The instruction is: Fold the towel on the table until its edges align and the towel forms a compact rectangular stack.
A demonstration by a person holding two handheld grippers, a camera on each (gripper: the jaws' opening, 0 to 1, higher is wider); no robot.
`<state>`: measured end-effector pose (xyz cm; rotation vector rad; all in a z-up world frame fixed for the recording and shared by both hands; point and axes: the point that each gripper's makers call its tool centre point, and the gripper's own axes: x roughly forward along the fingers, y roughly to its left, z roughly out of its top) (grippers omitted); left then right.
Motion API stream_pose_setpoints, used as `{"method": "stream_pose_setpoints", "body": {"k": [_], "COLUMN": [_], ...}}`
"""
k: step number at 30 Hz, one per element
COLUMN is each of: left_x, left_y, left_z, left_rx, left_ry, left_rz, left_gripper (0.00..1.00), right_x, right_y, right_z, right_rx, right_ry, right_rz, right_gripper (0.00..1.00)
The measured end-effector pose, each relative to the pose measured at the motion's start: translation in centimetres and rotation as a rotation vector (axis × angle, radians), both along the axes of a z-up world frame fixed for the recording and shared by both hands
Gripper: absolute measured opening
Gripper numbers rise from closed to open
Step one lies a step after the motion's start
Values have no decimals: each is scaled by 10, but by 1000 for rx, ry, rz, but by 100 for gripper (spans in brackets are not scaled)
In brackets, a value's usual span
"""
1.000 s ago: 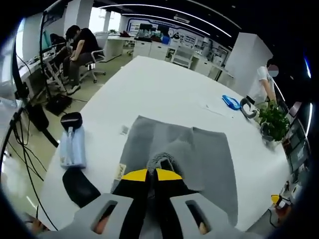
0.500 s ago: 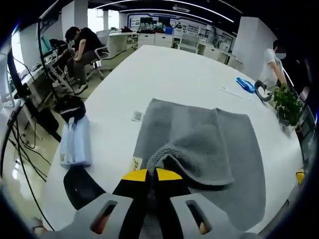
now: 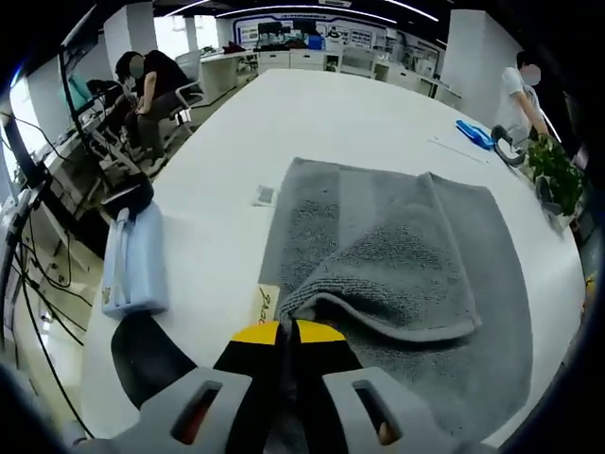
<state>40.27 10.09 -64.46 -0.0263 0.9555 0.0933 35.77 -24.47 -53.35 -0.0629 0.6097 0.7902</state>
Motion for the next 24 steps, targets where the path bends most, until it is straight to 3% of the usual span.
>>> {"method": "stream_pose_setpoints", "body": {"k": [8, 14, 24], "left_x": [-2, 0, 2], "left_y": [-3, -7, -35], "left_z": [4, 4, 3], "left_rx": [56, 60, 45], "left_ry": [-23, -25, -38], "left_rz": [-29, -33, -83], "left_gripper": [4, 4, 4], "right_x": [0, 6, 13], "right_y": [-15, -30, -52], "right_z": [1, 7, 17], "right_rx": [2, 6, 12], "right_ry": [0, -20, -55], "right_rz": [-34, -71, -124], "right_gripper": [0, 0, 0]}}
